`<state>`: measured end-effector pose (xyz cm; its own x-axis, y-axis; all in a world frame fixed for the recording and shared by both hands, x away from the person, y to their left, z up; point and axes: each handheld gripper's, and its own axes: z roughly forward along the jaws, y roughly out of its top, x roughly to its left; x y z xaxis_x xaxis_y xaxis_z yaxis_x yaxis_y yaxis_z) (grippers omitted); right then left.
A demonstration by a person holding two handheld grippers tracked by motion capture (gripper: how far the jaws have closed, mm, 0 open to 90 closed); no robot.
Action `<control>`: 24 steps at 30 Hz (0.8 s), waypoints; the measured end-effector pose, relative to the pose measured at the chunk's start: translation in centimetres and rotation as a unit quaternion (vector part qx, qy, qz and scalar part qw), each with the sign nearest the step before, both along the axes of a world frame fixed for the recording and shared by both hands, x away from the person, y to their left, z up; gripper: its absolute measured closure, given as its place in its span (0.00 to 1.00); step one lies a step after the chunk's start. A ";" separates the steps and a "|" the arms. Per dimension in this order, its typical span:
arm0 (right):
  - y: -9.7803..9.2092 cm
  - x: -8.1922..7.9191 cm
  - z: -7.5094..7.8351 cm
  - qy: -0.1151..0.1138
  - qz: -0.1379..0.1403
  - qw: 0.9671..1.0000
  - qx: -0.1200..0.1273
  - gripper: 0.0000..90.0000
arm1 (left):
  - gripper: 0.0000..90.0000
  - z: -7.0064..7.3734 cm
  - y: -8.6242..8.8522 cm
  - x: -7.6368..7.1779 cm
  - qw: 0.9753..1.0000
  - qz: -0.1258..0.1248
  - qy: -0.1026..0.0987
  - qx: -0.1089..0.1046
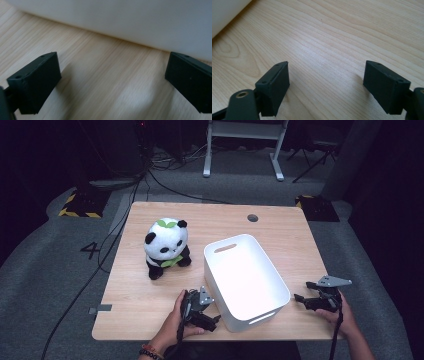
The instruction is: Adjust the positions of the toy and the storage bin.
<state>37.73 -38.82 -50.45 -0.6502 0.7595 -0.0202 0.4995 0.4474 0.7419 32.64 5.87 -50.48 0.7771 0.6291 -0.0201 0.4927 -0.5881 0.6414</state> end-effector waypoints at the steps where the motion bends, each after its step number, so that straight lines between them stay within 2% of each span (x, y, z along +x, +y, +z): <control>1: 0.0 0.0 0.0 0.000 0.000 1.000 0.000 0.23 | 0.00 0.0 -0.4 0.1 1.000 0.003 0.005 -0.004; 7: 0.1 -0.1 0.0 0.002 -0.003 1.000 0.003 0.23 | 0.00 0.0 -1.0 1.6 1.000 -0.004 0.005 -0.001; 14: 0.1 -0.1 0.0 0.002 -0.003 1.000 0.003 0.23 | 0.00 0.0 -1.0 3.6 1.000 0.007 0.006 -0.008; 17: 0.0 0.0 0.0 0.002 -0.002 1.000 0.002 0.23 | 0.01 0.0 -0.7 3.9 1.000 0.015 0.004 -0.001; 22: 0.0 0.0 0.0 0.000 -0.001 1.000 0.002 0.23 | 0.01 0.0 0.1 4.4 0.998 0.068 -0.003 -0.002; 24: 0.0 0.0 0.0 0.000 -0.001 1.000 0.002 0.23 | 0.03 0.1 0.6 4.5 0.995 0.101 -0.005 -0.001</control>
